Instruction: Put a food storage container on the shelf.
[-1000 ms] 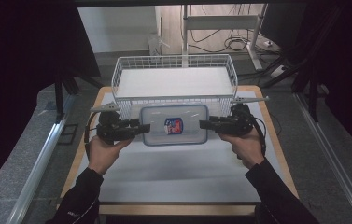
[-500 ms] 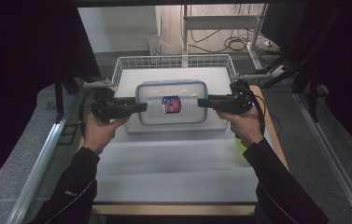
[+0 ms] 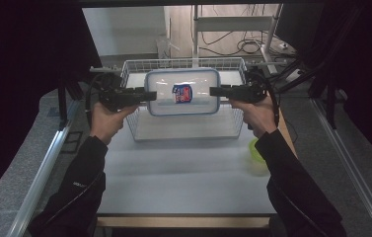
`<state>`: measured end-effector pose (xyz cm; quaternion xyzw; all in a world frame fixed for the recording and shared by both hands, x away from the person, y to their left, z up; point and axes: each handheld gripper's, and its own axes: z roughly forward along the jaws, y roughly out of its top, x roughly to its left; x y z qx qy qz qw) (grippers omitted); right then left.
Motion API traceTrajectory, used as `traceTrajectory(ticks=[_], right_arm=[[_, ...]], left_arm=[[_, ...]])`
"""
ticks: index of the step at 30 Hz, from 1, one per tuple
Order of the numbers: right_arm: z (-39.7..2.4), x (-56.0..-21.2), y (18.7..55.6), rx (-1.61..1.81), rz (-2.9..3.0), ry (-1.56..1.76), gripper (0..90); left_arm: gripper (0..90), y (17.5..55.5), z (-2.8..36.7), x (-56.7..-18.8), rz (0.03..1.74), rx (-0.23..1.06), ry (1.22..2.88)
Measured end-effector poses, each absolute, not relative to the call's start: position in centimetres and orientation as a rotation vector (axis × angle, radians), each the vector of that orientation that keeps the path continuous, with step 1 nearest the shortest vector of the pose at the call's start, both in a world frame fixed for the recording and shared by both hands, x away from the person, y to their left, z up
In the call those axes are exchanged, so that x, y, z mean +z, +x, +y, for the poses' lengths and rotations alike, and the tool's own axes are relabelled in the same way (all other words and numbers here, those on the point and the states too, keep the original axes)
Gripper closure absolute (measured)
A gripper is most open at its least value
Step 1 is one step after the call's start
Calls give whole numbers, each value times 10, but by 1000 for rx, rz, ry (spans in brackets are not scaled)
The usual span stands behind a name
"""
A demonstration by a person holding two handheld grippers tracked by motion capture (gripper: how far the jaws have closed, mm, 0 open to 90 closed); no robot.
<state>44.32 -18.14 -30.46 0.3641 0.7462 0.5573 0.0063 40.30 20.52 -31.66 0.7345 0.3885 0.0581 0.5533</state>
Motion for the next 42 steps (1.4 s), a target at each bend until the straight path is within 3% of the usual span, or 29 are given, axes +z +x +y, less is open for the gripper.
traceTrajectory(ticks=[19,42], right_arm=[[-176,-298,484,1729,2313,1216,519],[-177,-312,492,1766,2272,1223,509]], left_arm=[[490,446,209,-317,952,99,1712],[460,444,208,-320,923,174,1733]])
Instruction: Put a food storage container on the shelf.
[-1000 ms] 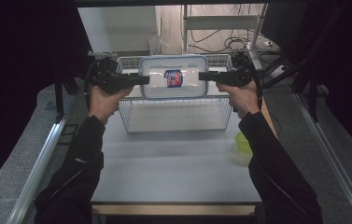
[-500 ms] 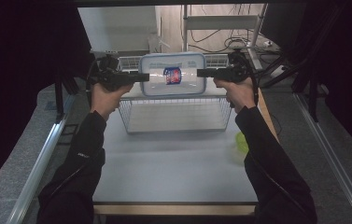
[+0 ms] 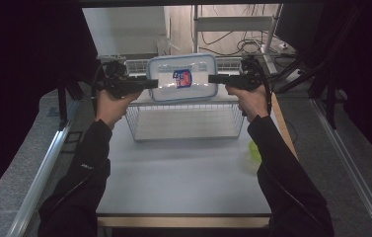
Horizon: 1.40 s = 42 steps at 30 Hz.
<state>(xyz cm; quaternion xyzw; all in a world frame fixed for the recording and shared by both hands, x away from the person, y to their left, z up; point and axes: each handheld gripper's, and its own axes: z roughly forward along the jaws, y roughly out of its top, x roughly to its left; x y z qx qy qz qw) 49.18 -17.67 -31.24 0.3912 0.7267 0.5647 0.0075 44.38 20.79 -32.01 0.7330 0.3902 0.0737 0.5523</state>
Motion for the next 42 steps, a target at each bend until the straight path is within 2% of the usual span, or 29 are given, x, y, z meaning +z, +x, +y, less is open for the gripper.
traceTrajectory(ticks=[8,22,24,27,31,37,42], right_arm=[[-176,-316,491,1735,2287,1231,580],[-180,-319,488,1755,2270,1246,599],[-180,-319,488,1757,2271,1241,600],[-178,-319,487,1764,2278,1237,596],[-179,-319,486,1758,2278,1233,601],[-180,-321,486,1764,2276,1238,600],[-180,-321,485,1761,2281,1234,601]], left_arm=[[404,447,208,-324,942,178,1717],[332,451,205,-328,891,244,1738],[295,451,202,-329,873,276,1770],[183,452,197,-331,874,302,1787],[181,453,198,-332,872,293,1781],[111,455,194,-332,870,300,1802],[93,457,193,-332,870,303,1806]])
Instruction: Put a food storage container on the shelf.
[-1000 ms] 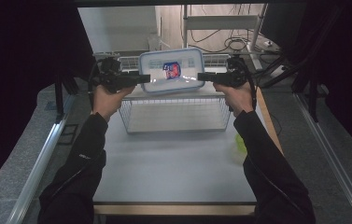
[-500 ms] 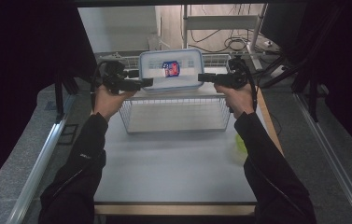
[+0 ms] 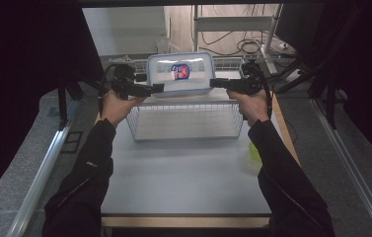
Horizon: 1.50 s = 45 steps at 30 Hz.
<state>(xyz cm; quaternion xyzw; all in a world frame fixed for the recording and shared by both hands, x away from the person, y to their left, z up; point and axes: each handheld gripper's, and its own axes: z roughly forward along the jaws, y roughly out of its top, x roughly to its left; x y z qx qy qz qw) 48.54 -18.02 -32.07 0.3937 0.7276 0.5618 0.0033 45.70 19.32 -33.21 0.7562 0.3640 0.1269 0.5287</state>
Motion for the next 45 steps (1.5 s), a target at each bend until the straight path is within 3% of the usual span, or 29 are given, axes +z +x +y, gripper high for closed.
traceTrajectory(ticks=[6,14,18,24,25,26,29,34,45], right_arm=[[-183,-320,484,1761,2278,1236,604],[-184,-320,484,1736,2282,1231,625],[-180,-320,482,1698,2299,1194,690],[-174,-321,478,1627,2312,1136,805],[-172,-321,478,1614,2316,1128,822],[-169,-323,477,1596,2329,1111,857],[-163,-324,476,1555,2336,1084,884],[-156,-327,477,1520,2341,1070,897],[-141,-338,484,1450,2332,1037,900]], left_arm=[[50,455,197,-329,883,321,1780],[112,446,203,-332,882,368,1831],[221,432,203,-332,877,413,1835],[515,420,203,-339,891,411,1812],[515,418,202,-340,896,406,1814],[622,417,201,-342,894,396,1817],[746,414,196,-347,862,355,1841],[824,418,189,-348,882,383,1862],[829,438,191,-350,960,419,1849]])
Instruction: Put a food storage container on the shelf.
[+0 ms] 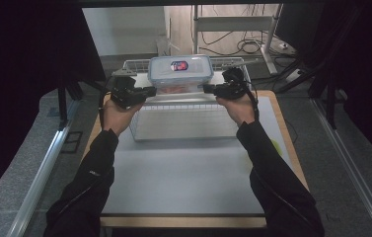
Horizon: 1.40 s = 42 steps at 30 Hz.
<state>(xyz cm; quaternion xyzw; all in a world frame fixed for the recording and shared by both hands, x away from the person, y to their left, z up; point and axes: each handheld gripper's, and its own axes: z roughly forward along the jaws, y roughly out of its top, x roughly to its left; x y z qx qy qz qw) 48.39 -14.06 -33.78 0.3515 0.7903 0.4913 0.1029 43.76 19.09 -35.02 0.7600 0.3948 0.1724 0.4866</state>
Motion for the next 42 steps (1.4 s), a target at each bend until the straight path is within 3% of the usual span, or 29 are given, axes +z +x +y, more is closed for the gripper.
traceTrajectory(ticks=[10,17,29,42], right_arm=[[-136,-338,482,1419,2325,1001,900],[-136,-340,479,1399,2325,985,894],[-144,-342,454,1409,2333,920,662],[-151,-365,417,1386,2376,853,403]], left_arm=[[868,445,183,-349,940,389,1857],[802,438,179,-350,914,381,1856],[549,409,182,-363,861,371,1860],[306,368,180,-386,836,465,1901]])
